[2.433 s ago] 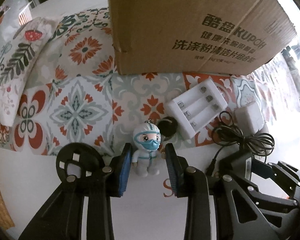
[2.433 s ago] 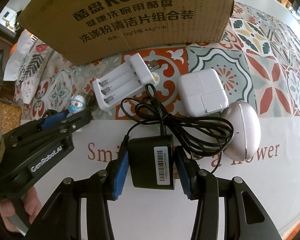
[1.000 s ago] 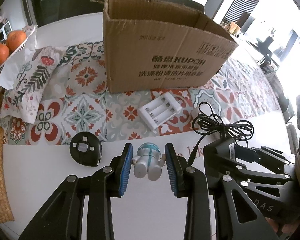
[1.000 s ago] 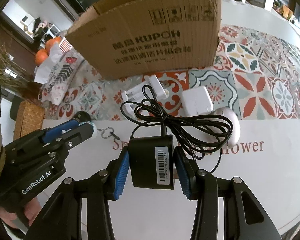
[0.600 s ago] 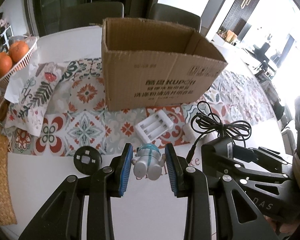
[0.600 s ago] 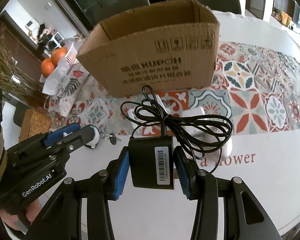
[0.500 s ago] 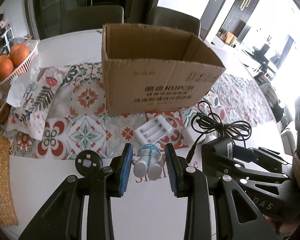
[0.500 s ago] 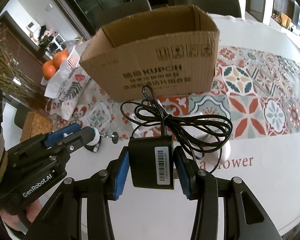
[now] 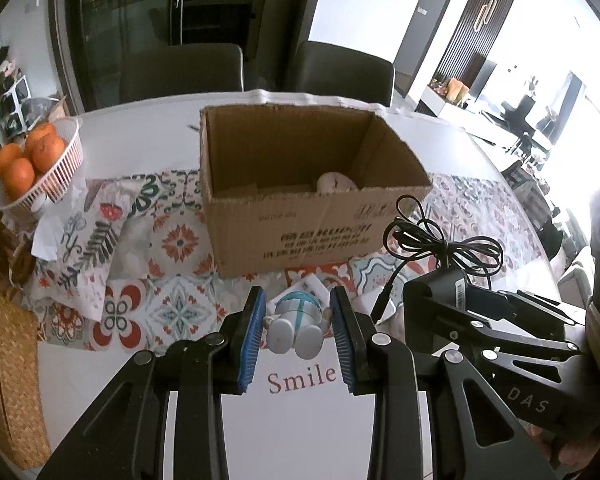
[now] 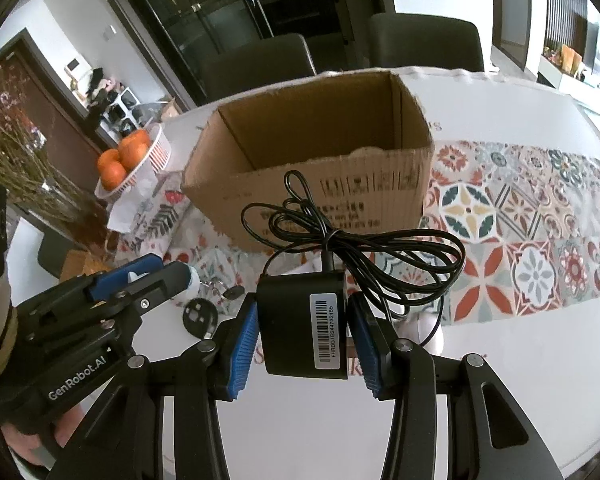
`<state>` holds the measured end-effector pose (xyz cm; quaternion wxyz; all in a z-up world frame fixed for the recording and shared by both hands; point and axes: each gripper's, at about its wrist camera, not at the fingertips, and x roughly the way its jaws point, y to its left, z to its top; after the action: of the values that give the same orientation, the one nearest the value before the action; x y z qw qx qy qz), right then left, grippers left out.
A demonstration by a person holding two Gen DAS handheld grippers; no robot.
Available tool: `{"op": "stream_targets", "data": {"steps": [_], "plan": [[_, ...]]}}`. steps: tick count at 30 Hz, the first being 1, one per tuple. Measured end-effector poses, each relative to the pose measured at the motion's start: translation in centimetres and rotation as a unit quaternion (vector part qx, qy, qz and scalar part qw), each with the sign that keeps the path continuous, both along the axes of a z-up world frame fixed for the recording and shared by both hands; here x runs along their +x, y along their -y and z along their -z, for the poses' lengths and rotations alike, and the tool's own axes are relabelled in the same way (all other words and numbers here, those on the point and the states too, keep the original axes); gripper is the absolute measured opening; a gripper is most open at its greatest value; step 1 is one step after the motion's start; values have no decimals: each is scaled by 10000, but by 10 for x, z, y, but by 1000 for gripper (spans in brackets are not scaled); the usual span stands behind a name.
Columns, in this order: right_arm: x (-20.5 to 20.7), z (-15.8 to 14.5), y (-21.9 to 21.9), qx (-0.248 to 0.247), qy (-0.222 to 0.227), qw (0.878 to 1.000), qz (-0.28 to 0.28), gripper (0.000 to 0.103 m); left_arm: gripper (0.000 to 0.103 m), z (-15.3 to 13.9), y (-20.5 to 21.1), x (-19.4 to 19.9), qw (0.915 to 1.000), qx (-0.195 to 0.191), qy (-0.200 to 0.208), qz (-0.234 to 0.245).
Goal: Organize rigid objects
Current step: 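Carry the figurine and the adapter with cable over the cardboard box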
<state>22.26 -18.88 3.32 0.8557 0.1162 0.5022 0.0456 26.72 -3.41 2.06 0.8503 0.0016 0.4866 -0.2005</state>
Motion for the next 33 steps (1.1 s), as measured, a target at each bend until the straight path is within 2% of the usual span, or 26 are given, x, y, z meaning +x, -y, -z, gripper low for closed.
{"op": "stream_targets", "data": {"steps": [33], "plan": [[52,-57,19,224,478,9986,-59,45,33,-73,18,51,9975,-13,681,-163]]}}
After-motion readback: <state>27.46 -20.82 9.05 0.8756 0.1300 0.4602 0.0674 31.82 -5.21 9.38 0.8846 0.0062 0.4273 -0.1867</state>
